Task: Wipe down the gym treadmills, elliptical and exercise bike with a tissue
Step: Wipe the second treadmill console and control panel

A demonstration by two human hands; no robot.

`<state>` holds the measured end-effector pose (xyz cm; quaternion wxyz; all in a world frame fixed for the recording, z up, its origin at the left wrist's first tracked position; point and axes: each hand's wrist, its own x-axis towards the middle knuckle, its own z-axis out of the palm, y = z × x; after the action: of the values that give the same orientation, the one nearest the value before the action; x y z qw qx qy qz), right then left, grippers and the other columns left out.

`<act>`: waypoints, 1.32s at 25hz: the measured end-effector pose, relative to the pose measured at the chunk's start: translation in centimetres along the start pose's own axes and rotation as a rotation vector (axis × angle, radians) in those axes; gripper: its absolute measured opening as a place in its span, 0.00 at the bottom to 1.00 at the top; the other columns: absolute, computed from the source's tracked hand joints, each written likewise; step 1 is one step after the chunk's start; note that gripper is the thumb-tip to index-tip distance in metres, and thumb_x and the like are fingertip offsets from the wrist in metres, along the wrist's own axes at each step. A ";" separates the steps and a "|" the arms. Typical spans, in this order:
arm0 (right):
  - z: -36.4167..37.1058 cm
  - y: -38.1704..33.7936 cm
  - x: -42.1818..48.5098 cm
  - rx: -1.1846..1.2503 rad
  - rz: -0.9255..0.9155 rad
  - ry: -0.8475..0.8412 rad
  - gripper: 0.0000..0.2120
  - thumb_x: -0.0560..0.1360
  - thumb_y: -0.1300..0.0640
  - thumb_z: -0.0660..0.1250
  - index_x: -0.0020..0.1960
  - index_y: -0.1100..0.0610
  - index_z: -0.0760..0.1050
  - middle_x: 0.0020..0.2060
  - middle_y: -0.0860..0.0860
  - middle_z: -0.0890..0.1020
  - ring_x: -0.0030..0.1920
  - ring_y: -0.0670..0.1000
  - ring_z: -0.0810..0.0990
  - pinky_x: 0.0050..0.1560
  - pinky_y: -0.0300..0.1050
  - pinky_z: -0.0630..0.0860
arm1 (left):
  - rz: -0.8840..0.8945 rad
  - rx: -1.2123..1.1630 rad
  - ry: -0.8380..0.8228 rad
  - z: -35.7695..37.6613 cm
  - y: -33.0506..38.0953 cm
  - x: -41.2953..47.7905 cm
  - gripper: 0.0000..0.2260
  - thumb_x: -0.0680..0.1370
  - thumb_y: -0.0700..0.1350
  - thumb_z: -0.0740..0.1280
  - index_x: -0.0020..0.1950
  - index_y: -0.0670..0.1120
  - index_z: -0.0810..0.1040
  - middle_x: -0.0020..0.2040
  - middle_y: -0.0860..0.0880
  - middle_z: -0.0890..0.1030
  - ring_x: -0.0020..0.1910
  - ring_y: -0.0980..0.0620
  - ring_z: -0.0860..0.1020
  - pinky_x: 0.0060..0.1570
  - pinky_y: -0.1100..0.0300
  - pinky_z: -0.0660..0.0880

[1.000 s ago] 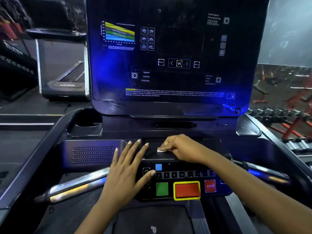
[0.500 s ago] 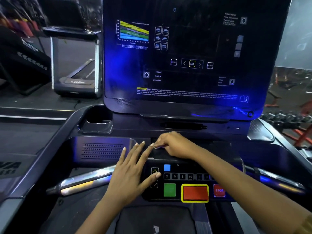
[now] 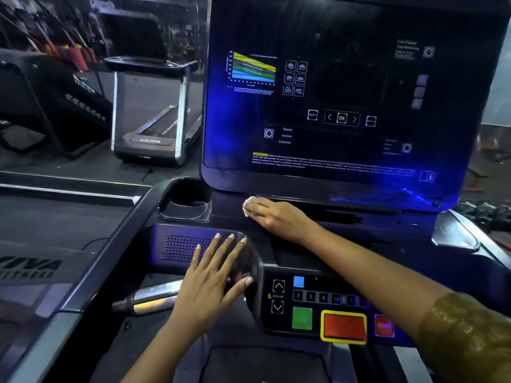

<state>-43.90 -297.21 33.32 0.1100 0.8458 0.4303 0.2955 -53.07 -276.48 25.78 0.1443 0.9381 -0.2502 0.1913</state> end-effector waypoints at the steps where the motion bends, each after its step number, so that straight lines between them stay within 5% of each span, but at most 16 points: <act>1: 0.2 0.3 -0.3 -0.022 -0.027 0.001 0.27 0.83 0.63 0.42 0.51 0.65 0.81 0.51 0.55 0.83 0.51 0.53 0.82 0.40 0.43 0.80 | -0.007 -0.005 -0.002 0.0 0.0 0.0 0.29 0.80 0.66 0.44 0.76 0.53 0.56 0.73 0.50 0.68 0.73 0.49 0.60 0.68 0.49 0.56; 7: -1.1 1.2 -4.1 0.009 0.026 -0.117 0.17 0.75 0.61 0.55 0.51 0.62 0.82 0.50 0.52 0.83 0.49 0.51 0.82 0.37 0.40 0.80 | -0.011 -0.046 -0.011 0.0 0.0 -0.1 0.30 0.79 0.68 0.44 0.76 0.55 0.56 0.74 0.52 0.66 0.74 0.46 0.61 0.69 0.50 0.54; 14: -3.0 1.1 4.6 -0.028 -0.024 0.151 0.15 0.79 0.63 0.55 0.55 0.64 0.80 0.53 0.55 0.82 0.53 0.55 0.81 0.51 0.42 0.78 | -0.030 -0.078 -0.021 0.1 0.0 0.0 0.30 0.78 0.69 0.43 0.77 0.56 0.56 0.74 0.52 0.65 0.75 0.47 0.59 0.73 0.51 0.53; 19: -0.5 3.0 8.2 -0.008 -0.086 0.055 0.15 0.74 0.66 0.58 0.55 0.65 0.79 0.54 0.55 0.82 0.55 0.55 0.80 0.32 0.43 0.81 | -0.034 -0.063 -0.036 0.0 0.1 0.0 0.29 0.79 0.68 0.44 0.76 0.55 0.57 0.73 0.51 0.68 0.73 0.46 0.63 0.67 0.44 0.59; 22: -1.3 3.5 4.6 -0.027 -0.094 0.031 0.17 0.76 0.66 0.55 0.59 0.64 0.77 0.57 0.55 0.80 0.58 0.54 0.79 0.47 0.45 0.81 | -0.034 -0.072 -0.035 0.2 -0.1 0.0 0.29 0.79 0.68 0.44 0.76 0.55 0.56 0.73 0.52 0.68 0.73 0.46 0.63 0.68 0.44 0.60; 24: -1.9 4.4 1.7 -0.057 -0.053 0.022 0.18 0.76 0.66 0.54 0.60 0.64 0.77 0.59 0.55 0.79 0.60 0.54 0.77 0.61 0.42 0.73 | -0.028 -0.075 -0.050 0.2 -0.1 0.1 0.30 0.78 0.69 0.43 0.76 0.56 0.55 0.74 0.52 0.66 0.74 0.47 0.61 0.69 0.45 0.58; 26: -2.5 5.5 -1.2 -0.064 0.002 0.017 0.18 0.75 0.65 0.54 0.60 0.64 0.76 0.59 0.55 0.79 0.61 0.52 0.72 0.63 0.39 0.67 | -0.026 -0.086 -0.051 0.2 -0.1 0.1 0.31 0.78 0.70 0.42 0.76 0.56 0.54 0.75 0.53 0.64 0.75 0.48 0.57 0.70 0.47 0.54; 30: -3.2 5.6 -6.5 -0.035 0.141 0.013 0.19 0.72 0.67 0.61 0.61 0.62 0.77 0.59 0.53 0.79 0.59 0.51 0.73 0.46 0.43 0.80 | -0.030 -0.121 -0.053 0.2 -0.1 0.1 0.31 0.77 0.71 0.40 0.76 0.58 0.54 0.75 0.53 0.63 0.75 0.50 0.53 0.71 0.48 0.54; 33: -3.2 4.5 -6.5 0.044 0.405 0.141 0.17 0.73 0.69 0.61 0.59 0.63 0.77 0.57 0.56 0.79 0.56 0.56 0.78 0.47 0.50 0.81 | -0.023 -0.116 -0.062 -0.1 0.0 0.2 0.33 0.75 0.72 0.38 0.76 0.58 0.53 0.75 0.53 0.63 0.75 0.52 0.51 0.72 0.49 0.53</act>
<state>-45.76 -305.36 35.20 -0.0006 0.8945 0.2647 0.3604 -52.95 -276.48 25.94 0.1927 0.9365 -0.2543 0.1456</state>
